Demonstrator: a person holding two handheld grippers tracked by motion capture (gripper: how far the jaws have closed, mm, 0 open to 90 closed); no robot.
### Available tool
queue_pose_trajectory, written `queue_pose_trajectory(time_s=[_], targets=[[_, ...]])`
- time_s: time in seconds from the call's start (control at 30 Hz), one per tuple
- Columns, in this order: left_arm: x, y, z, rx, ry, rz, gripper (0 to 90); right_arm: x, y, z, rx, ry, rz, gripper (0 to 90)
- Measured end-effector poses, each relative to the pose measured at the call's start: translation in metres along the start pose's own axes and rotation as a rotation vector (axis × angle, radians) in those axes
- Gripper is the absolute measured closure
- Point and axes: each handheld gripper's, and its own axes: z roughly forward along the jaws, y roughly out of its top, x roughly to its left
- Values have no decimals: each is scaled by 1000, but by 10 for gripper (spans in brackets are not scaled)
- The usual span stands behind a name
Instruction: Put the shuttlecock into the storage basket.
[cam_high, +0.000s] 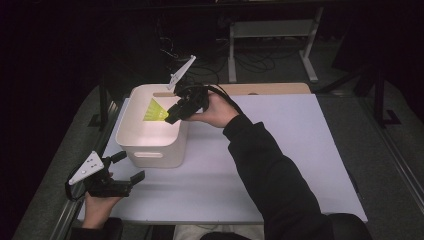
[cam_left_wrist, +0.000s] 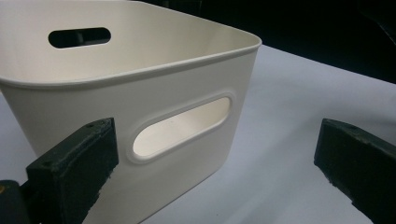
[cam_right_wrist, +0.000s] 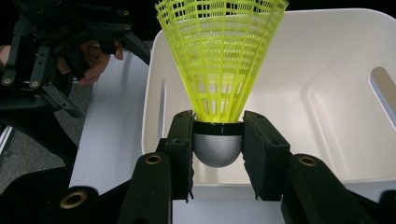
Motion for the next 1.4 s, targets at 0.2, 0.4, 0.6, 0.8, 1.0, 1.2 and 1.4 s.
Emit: queue_pose_trajectory(time_s=[0.2,0.4,0.6,0.8,1.0,1.2,1.4], targets=[[0,0,0,-2,-1,0,0,1,0,7,5,13,-5,632],[0,0,0,-2,-2,0,0,2,0,12,8,21,-5,632],[0,0,0,-2,-3,0,0,3,1,16,10,29,-6,632],[0,0,0,-4,-3,-1,0,2,1,21,14,33,-8,632],[0,0,0,-3,-3,0,0,1,-1,25,21,40,-2,632],[0,0,-1,-2,-4,-1,0,-1,-5,33,29,48,9,632],[0,0,0,-1,-3,-1,0,-4,-7,38,35,52,18,632]])
